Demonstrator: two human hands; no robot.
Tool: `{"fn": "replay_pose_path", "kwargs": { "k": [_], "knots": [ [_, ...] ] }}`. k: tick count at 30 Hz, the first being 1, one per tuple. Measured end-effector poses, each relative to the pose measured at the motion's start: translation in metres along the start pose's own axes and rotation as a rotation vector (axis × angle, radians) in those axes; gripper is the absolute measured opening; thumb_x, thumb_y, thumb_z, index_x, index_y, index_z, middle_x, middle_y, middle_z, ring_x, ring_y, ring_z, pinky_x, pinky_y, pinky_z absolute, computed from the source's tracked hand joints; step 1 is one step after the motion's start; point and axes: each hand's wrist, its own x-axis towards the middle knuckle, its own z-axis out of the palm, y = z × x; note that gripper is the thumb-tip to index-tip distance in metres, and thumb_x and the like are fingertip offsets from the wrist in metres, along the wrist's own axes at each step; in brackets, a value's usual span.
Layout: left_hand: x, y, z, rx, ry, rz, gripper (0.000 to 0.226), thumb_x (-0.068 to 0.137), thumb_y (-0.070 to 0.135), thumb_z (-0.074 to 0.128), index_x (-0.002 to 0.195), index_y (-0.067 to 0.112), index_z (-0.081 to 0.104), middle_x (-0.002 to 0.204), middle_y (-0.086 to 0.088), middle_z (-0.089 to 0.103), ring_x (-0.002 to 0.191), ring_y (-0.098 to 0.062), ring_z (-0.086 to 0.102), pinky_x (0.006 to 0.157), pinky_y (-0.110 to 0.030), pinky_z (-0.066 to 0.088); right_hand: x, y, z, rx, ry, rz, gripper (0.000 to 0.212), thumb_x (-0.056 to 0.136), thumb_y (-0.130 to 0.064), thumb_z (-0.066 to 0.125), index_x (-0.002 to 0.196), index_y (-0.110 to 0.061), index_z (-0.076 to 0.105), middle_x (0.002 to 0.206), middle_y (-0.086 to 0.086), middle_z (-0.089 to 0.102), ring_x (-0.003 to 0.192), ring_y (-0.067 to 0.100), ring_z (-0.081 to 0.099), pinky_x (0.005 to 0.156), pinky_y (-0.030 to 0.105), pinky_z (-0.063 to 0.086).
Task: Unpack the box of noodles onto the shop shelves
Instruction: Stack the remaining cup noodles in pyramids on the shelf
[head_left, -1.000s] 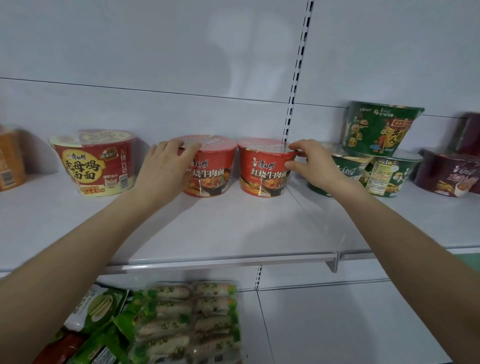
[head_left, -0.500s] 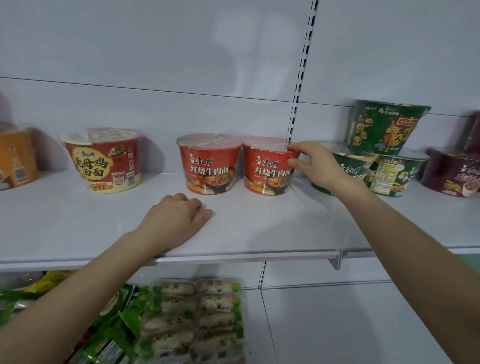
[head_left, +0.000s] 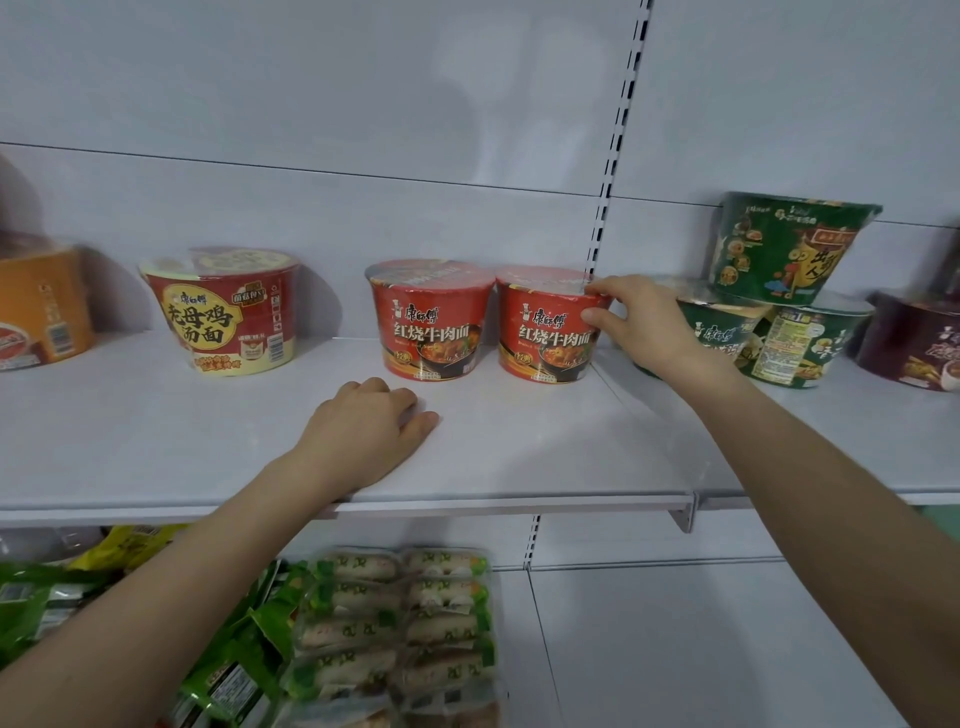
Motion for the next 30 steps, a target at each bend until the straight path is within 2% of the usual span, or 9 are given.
{"fn": "replay_pose_path", "kwargs": {
  "k": [5, 10, 15, 16, 18, 20, 22, 25, 30],
  "knots": [
    [0.0, -0.001, 0.003, 0.016, 0.003, 0.007, 0.049, 0.095, 0.049, 0.032, 0.123, 0.016, 0.055, 0.12, -0.011, 0.056, 0.11, -0.028, 0.049, 0.094, -0.039, 0.043, 0.001, 0.002, 0.004, -0.019, -0.012, 0.019, 0.038, 0.09, -0.022, 0.056, 0.126, -0.01, 0.055, 0.125, 0.016, 0.055, 0.117, 0.029, 0.048, 0.096, 0.035, 0.037],
    [0.002, -0.002, 0.006, 0.03, 0.011, 0.019, 0.049, 0.095, 0.048, 0.03, 0.123, 0.016, 0.054, 0.119, -0.011, 0.056, 0.11, -0.028, 0.049, 0.094, -0.039, 0.043, -0.007, 0.0, 0.011, 0.017, 0.019, 0.054, 0.041, 0.092, -0.025, 0.053, 0.132, -0.013, 0.049, 0.135, 0.011, 0.047, 0.125, 0.026, 0.042, 0.102, 0.037, 0.036],
    [0.001, -0.002, 0.007, 0.054, 0.041, 0.047, 0.048, 0.095, 0.049, 0.029, 0.118, 0.017, 0.056, 0.114, -0.008, 0.058, 0.105, -0.024, 0.052, 0.087, -0.036, 0.046, -0.015, -0.009, 0.017, 0.066, 0.026, 0.132, 0.059, 0.092, -0.023, 0.054, 0.145, -0.016, 0.028, 0.153, 0.012, 0.022, 0.14, 0.027, 0.022, 0.112, 0.04, 0.025],
    [0.001, -0.003, 0.007, 0.069, 0.059, 0.06, 0.048, 0.095, 0.05, 0.028, 0.115, 0.017, 0.057, 0.111, -0.006, 0.059, 0.101, -0.023, 0.054, 0.084, -0.035, 0.046, -0.017, -0.008, 0.018, 0.065, 0.061, 0.138, 0.06, 0.092, -0.022, 0.054, 0.145, -0.014, 0.026, 0.153, 0.012, 0.022, 0.14, 0.026, 0.022, 0.112, 0.039, 0.024],
    [0.002, -0.003, 0.005, 0.135, 0.119, 0.096, 0.048, 0.095, 0.051, 0.028, 0.11, 0.017, 0.058, 0.108, -0.004, 0.061, 0.097, -0.022, 0.056, 0.081, -0.033, 0.047, -0.022, -0.007, 0.015, 0.056, 0.149, 0.115, 0.054, 0.093, -0.021, 0.052, 0.141, -0.009, 0.032, 0.147, 0.012, 0.034, 0.136, 0.025, 0.032, 0.109, 0.035, 0.028],
    [0.002, -0.003, 0.003, 0.212, 0.23, 0.165, 0.046, 0.095, 0.049, 0.031, 0.107, 0.017, 0.061, 0.106, -0.003, 0.064, 0.094, -0.023, 0.059, 0.077, -0.033, 0.045, -0.027, -0.004, 0.01, 0.039, 0.194, 0.071, 0.042, 0.093, -0.019, 0.052, 0.132, -0.006, 0.045, 0.133, 0.013, 0.05, 0.123, 0.025, 0.046, 0.099, 0.031, 0.036],
    [0.0, 0.004, -0.001, 0.214, 0.319, 0.254, 0.049, 0.092, 0.049, 0.033, 0.095, 0.015, 0.067, 0.092, -0.005, 0.068, 0.081, -0.025, 0.063, 0.068, -0.033, 0.046, -0.033, 0.001, 0.004, 0.012, 0.188, 0.029, 0.035, 0.092, -0.02, 0.052, 0.124, -0.006, 0.053, 0.121, 0.012, 0.058, 0.112, 0.025, 0.053, 0.09, 0.029, 0.039],
    [0.0, 0.029, 0.004, 0.127, 0.401, 0.395, 0.054, 0.082, 0.05, 0.032, 0.072, 0.012, 0.069, 0.065, -0.004, 0.065, 0.056, -0.026, 0.06, 0.048, -0.03, 0.044, -0.046, 0.013, -0.007, -0.022, 0.145, -0.037, 0.032, 0.092, -0.022, 0.052, 0.12, -0.006, 0.059, 0.119, 0.009, 0.062, 0.111, 0.024, 0.056, 0.092, 0.034, 0.044],
    [-0.003, 0.107, 0.016, 0.091, 0.445, 0.571, 0.045, 0.082, 0.043, 0.037, 0.067, 0.014, 0.069, 0.06, -0.001, 0.065, 0.052, -0.023, 0.061, 0.048, -0.028, 0.047, -0.079, 0.056, -0.039, -0.151, 0.049, -0.075, 0.028, 0.092, -0.024, 0.053, 0.113, -0.008, 0.062, 0.109, 0.011, 0.065, 0.104, 0.028, 0.057, 0.085, 0.041, 0.047]
  ]
}}
